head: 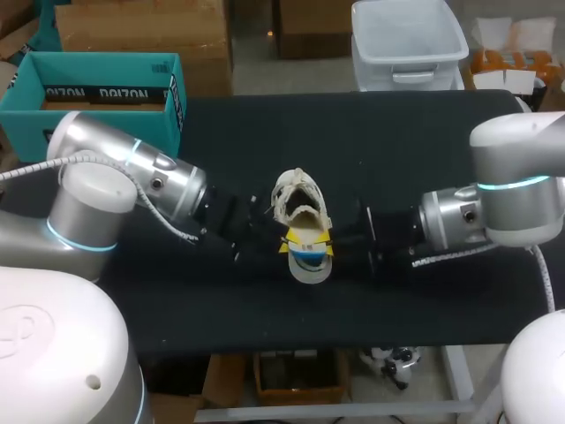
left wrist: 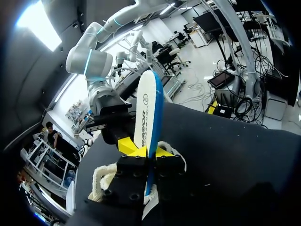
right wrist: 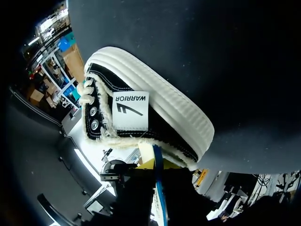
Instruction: Open the shoe tongue, take the insole out of the shoe, put the insole back into the shoe, and pack the shoe into the shoebox
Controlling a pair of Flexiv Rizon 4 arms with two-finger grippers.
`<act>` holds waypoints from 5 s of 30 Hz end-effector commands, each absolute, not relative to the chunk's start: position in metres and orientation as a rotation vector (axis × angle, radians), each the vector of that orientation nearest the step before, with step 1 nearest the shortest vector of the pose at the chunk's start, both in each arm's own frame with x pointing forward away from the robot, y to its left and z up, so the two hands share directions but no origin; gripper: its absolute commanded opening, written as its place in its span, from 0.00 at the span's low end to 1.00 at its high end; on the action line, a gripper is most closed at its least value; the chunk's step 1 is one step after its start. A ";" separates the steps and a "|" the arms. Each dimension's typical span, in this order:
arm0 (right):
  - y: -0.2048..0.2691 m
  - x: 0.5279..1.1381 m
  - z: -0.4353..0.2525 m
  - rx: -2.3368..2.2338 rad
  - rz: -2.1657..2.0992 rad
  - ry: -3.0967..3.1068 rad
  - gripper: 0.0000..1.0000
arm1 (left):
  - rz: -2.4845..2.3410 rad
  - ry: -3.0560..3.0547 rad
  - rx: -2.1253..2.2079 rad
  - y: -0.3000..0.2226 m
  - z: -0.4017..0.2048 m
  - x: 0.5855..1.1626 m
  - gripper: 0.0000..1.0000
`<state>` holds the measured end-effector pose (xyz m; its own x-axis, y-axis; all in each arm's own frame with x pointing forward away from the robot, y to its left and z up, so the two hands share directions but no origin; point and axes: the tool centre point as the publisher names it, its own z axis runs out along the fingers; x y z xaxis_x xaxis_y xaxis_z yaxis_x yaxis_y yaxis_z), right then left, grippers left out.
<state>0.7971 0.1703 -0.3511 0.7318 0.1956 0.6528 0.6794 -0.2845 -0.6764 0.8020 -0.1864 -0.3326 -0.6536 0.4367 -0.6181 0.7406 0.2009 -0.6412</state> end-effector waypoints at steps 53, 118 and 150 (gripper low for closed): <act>0.162 0.788 -0.352 -1.911 -0.607 -0.678 0.00 | -1.400 2.163 1.132 -0.190 -0.332 0.802 0.29; 0.168 0.798 -0.359 -1.983 -0.614 -0.694 0.00 | -1.407 2.164 1.144 -0.193 -0.337 0.803 0.08; 0.179 0.814 -0.349 -2.080 -0.586 -0.717 0.56 | -1.377 2.235 1.092 -0.190 -0.361 0.834 0.00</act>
